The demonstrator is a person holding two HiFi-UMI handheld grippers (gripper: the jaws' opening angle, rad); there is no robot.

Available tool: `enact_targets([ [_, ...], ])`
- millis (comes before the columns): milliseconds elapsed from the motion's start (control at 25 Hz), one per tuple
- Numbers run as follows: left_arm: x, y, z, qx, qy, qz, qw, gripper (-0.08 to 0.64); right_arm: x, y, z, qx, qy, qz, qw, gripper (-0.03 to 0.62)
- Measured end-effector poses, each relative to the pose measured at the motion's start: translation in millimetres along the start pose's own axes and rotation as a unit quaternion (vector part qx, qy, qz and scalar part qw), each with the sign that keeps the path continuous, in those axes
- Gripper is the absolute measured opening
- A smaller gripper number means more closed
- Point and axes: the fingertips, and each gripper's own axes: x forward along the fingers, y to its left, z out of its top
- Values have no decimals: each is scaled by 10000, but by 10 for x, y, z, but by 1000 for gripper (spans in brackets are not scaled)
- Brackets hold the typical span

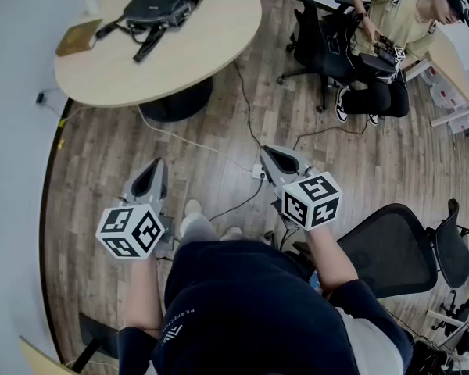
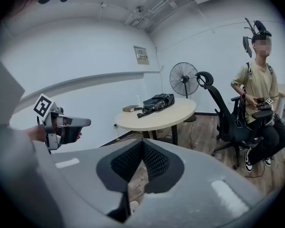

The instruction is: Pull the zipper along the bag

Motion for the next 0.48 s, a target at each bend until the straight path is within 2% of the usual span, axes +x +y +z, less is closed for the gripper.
enact_targets([
  [280,77,188,-77,-117,95,-4,9999,14,146,20,-17,28,46,-97,9999,2],
  [480,186,364,140,-2,28,-80,10000,14,355,60,141,179,-23,-98,9998,2],
])
